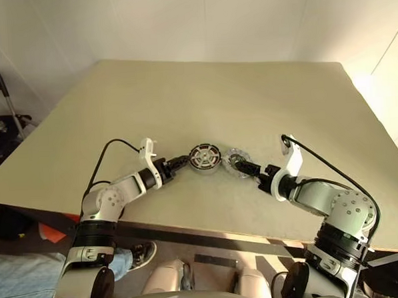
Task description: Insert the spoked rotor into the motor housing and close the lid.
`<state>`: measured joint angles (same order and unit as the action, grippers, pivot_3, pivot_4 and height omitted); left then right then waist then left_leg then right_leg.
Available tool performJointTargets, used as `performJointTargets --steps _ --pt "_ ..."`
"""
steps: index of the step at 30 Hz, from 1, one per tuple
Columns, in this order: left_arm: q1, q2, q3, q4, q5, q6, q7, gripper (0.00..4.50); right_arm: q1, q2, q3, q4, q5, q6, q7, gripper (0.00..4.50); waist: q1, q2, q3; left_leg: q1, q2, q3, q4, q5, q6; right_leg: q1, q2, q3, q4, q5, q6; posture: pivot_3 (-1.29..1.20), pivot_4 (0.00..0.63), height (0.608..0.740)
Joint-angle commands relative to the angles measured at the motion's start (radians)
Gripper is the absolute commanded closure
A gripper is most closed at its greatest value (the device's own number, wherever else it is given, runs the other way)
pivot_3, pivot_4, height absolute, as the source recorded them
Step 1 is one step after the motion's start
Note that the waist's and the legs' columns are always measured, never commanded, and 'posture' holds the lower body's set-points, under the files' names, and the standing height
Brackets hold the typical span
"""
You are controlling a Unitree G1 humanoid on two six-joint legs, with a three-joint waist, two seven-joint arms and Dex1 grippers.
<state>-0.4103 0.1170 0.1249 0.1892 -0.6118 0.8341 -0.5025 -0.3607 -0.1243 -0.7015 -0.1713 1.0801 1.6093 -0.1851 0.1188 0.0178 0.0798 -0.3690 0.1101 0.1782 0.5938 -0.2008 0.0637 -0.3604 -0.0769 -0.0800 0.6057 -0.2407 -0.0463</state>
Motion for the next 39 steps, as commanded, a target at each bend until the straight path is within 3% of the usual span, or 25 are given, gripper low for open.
performJointTargets --steps 1,8,21,32,39 --pt "-0.010 0.005 0.014 -0.033 -0.017 -0.005 -0.008 2.73 -0.052 0.035 -0.015 0.026 0.019 0.005 -0.047 0.07 -0.001 0.000 0.000 0.000 0.000 0.000 -0.001 0.000 -0.001 0.000 0.000 0.000 0.000 0.000 0.000 0.00 0.000 0.740" --pt "-0.001 0.000 0.005 -0.038 -0.008 -0.012 -0.003 2.73 -0.137 0.047 -0.024 0.057 -0.019 -0.010 -0.042 0.07 -0.002 0.001 0.001 -0.001 0.000 0.000 -0.003 0.002 -0.003 -0.003 0.000 0.000 0.000 0.000 0.000 0.00 0.000 0.740" --pt "0.001 -0.013 -0.015 -0.026 0.009 -0.018 -0.002 2.73 -0.194 -0.023 0.175 -0.085 0.000 -0.081 0.129 0.07 0.005 0.001 0.001 -0.004 -0.001 0.001 -0.008 0.003 -0.004 -0.007 0.000 0.001 -0.001 0.000 -0.001 0.00 0.000 0.740" --pt "0.005 -0.011 -0.009 -0.032 0.012 -0.018 0.000 2.73 -0.224 -0.060 0.329 0.015 -0.133 -0.231 0.206 0.07 0.006 0.001 0.001 -0.003 -0.001 0.000 -0.013 0.006 -0.009 -0.008 0.001 0.001 0.000 0.000 -0.004 0.00 0.000 0.740" --pt "0.015 -0.007 -0.005 -0.042 0.010 -0.015 0.004 2.73 -0.213 -0.090 0.352 0.037 -0.181 -0.254 0.220 0.07 0.005 0.000 0.000 -0.003 -0.001 0.000 -0.013 0.005 -0.008 -0.007 0.000 0.001 0.000 0.002 -0.008 0.00 0.000 0.740"
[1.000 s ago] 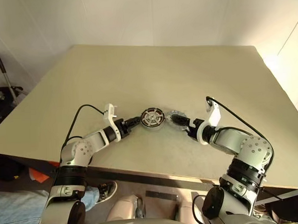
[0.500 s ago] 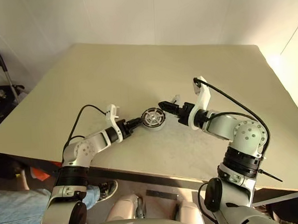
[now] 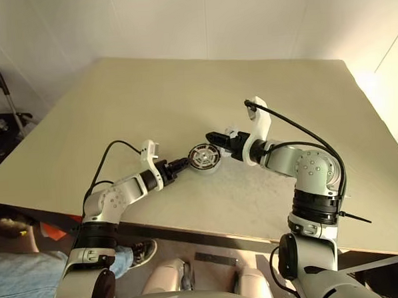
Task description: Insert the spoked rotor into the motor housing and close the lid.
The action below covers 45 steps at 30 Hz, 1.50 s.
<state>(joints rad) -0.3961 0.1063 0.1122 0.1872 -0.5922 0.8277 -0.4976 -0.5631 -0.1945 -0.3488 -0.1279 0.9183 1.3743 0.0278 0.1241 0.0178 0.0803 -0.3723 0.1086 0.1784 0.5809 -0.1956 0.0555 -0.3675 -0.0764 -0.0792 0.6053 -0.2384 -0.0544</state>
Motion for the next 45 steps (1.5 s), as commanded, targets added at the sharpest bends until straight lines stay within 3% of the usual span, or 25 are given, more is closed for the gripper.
performJointTargets --steps 1,13,23,42,45 --pt "0.002 0.003 0.007 -0.040 -0.009 -0.008 -0.001 2.73 -0.007 -0.023 0.000 -0.006 -0.024 -0.021 0.008 0.07 0.000 0.000 0.000 0.000 0.000 0.000 0.000 0.000 0.000 0.000 0.000 0.000 0.000 0.000 0.000 0.00 0.000 0.740" --pt "0.002 -0.003 -0.004 -0.040 -0.005 -0.005 0.000 2.73 0.001 -0.056 0.017 0.011 -0.098 -0.044 -0.003 0.07 0.001 0.000 0.000 0.002 0.000 0.000 0.001 0.000 0.000 0.002 0.000 0.000 0.001 0.000 0.000 0.00 0.000 0.740" --pt "-0.002 0.006 -0.006 -0.037 -0.006 -0.001 -0.009 2.73 0.056 -0.115 -0.072 -0.104 -0.050 0.108 -0.012 0.07 0.005 0.000 0.000 0.005 0.000 0.000 0.002 0.000 0.000 0.006 0.000 0.000 0.001 -0.003 0.006 0.00 0.000 0.740" --pt "-0.020 0.013 -0.023 -0.021 0.007 -0.007 -0.027 2.73 0.067 -0.043 -0.098 -0.036 -0.218 0.085 -0.032 0.07 0.002 0.003 -0.002 0.000 0.000 0.000 -0.001 0.001 -0.001 -0.001 0.000 0.000 0.001 -0.001 -0.003 0.00 0.000 0.740" --pt "-0.018 0.014 -0.025 -0.021 0.010 -0.009 -0.027 2.73 0.059 -0.035 -0.100 -0.026 -0.239 0.072 -0.029 0.67 0.003 0.003 -0.002 0.000 0.000 0.000 -0.001 0.001 -0.001 -0.001 0.000 0.000 0.001 -0.001 -0.003 0.00 0.000 0.740"
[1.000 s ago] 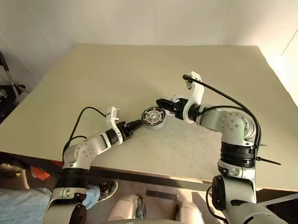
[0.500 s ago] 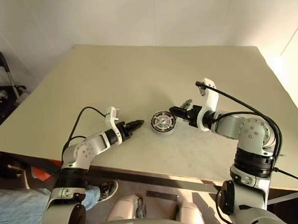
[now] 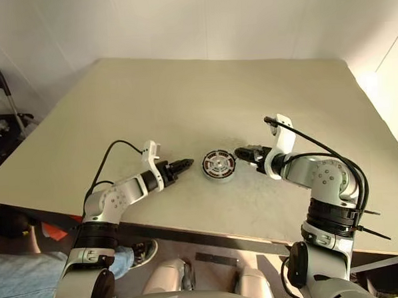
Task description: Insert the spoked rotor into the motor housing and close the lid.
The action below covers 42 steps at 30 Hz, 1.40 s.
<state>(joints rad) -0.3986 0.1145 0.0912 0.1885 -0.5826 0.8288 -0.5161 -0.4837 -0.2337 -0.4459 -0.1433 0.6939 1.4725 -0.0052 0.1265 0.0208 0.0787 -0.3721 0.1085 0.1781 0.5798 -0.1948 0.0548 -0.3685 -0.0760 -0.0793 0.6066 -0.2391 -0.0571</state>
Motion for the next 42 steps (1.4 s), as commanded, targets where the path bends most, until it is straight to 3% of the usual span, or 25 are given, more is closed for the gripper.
performJointTargets --steps 1,4,18,31,42 --pt "-0.015 0.006 -0.004 -0.022 0.001 -0.011 -0.009 2.73 -0.023 0.006 -0.001 -0.009 -0.020 -0.033 0.007 1.00 0.000 0.000 0.000 0.000 0.000 0.000 0.000 0.000 0.000 0.000 0.000 0.000 0.000 0.000 0.000 0.00 0.000 0.740" --pt "-0.011 0.003 -0.009 -0.023 0.006 -0.012 -0.009 2.73 -0.034 0.010 -0.005 -0.009 -0.020 -0.054 0.026 2.01 0.000 0.000 0.000 0.000 0.000 0.000 0.000 0.000 0.000 0.000 0.000 0.000 0.000 0.000 0.000 0.00 0.000 0.740" --pt "-0.014 0.009 -0.017 -0.017 0.017 -0.012 -0.014 2.73 -0.043 0.014 -0.009 0.000 -0.023 -0.085 0.064 2.01 0.000 0.000 0.000 0.000 0.000 0.000 0.000 0.000 0.000 0.001 0.000 0.000 0.000 0.000 0.000 0.00 0.000 0.740" --pt "-0.020 0.015 -0.023 -0.008 0.023 -0.017 -0.023 2.73 0.055 -0.076 0.156 -0.157 -0.020 -0.193 0.240 2.01 0.001 0.000 0.000 0.001 0.000 0.000 0.001 0.000 0.001 0.001 0.000 0.000 0.000 0.000 0.000 0.00 0.000 0.740" --pt "-0.024 0.013 -0.024 -0.004 0.035 -0.019 -0.029 2.73 0.029 -0.072 0.179 -0.052 -0.120 -0.245 0.169 2.01 0.000 -0.001 0.000 0.001 0.000 0.000 0.002 -0.001 0.002 0.002 0.000 0.000 0.000 0.000 0.000 0.00 0.000 0.740"
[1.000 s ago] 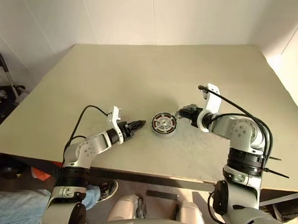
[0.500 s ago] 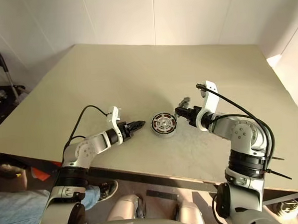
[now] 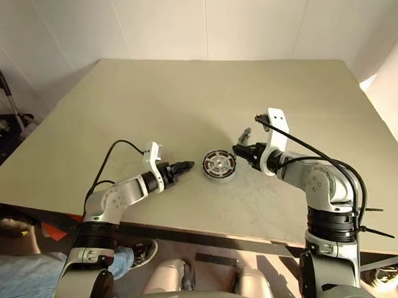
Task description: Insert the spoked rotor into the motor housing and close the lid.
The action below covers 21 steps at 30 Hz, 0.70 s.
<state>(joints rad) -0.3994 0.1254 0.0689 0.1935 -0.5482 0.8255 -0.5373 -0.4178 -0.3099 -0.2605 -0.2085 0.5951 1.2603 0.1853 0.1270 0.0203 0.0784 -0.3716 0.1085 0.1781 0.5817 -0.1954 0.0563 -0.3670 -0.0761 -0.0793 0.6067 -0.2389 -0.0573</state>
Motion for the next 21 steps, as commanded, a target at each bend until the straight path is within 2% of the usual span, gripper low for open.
performJointTargets --steps 1,4,8,17,21 --pt "-0.022 0.001 -0.002 -0.009 0.002 -0.016 -0.007 2.73 -0.041 0.006 -0.011 0.023 -0.026 -0.036 -0.025 2.01 -0.001 0.000 0.000 0.000 0.000 0.000 0.000 0.000 0.000 0.000 0.000 0.000 0.000 0.000 0.000 0.00 0.000 0.740" --pt "-0.019 0.000 -0.003 -0.010 0.004 -0.019 -0.007 2.73 -0.051 0.007 -0.017 0.040 -0.038 -0.043 -0.034 2.01 -0.001 0.000 0.000 0.000 0.000 0.000 0.000 0.000 0.000 0.000 0.000 0.000 0.000 0.000 0.000 0.00 0.000 0.740" --pt "-0.013 0.000 -0.004 -0.011 0.007 -0.022 -0.007 2.73 -0.056 -0.001 -0.014 0.036 -0.037 -0.044 -0.023 3.19 -0.001 0.000 0.000 0.000 0.000 0.000 0.001 0.000 0.001 0.000 0.000 0.000 0.000 0.000 -0.001 0.00 0.000 0.740" --pt "-0.014 0.001 -0.006 -0.009 0.008 -0.024 -0.008 2.73 -0.038 -0.015 -0.014 0.018 -0.035 -0.042 -0.010 3.19 -0.001 0.000 0.000 0.000 0.000 0.000 0.001 -0.001 0.002 0.000 0.000 0.000 0.000 0.000 -0.001 0.00 0.000 0.740" --pt "-0.015 0.003 -0.006 -0.006 0.010 -0.026 -0.010 2.73 -0.017 -0.039 0.003 -0.016 -0.030 -0.086 0.039 3.19 -0.001 0.000 0.000 0.000 0.000 0.000 0.001 -0.001 0.002 0.000 0.000 0.000 0.000 0.000 -0.001 0.00 0.000 0.740"
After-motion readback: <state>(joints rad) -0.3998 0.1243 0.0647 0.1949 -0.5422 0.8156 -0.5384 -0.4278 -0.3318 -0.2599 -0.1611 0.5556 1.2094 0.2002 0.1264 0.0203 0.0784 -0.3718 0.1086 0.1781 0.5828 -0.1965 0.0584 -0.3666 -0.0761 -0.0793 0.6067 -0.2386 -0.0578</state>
